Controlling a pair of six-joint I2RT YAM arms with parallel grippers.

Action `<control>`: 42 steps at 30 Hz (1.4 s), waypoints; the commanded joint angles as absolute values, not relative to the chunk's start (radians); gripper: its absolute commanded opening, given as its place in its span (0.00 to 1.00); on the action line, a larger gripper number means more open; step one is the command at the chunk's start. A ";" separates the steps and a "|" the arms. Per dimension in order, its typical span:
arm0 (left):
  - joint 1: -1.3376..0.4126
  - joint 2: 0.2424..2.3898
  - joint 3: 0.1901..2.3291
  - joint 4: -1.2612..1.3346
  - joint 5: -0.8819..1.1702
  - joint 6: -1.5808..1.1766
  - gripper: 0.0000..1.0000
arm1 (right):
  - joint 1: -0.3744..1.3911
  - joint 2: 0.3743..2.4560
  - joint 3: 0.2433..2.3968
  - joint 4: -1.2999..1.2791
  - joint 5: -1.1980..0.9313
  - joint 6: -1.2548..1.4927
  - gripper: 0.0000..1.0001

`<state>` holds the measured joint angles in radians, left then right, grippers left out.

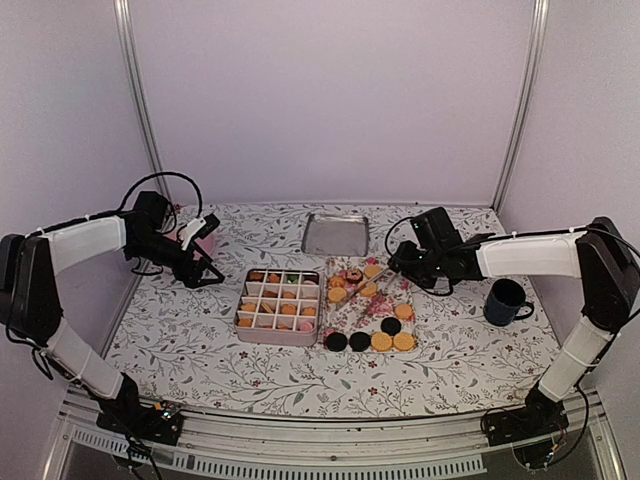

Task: Pack the cookies
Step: Place the clamp on the plate, then pick up the box lid from the corner of the board.

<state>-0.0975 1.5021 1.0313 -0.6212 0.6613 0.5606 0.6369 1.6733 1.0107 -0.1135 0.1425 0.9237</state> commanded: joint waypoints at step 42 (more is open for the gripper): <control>-0.045 1.499 1.022 -0.626 0.696 0.549 0.90 | 0.554 2.542 2.088 -0.547 0.216 0.318 0.11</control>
<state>-0.0559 1.5238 1.0340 -0.6224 0.6731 0.5316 0.5236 2.5175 2.0747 -0.4942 0.1310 0.3458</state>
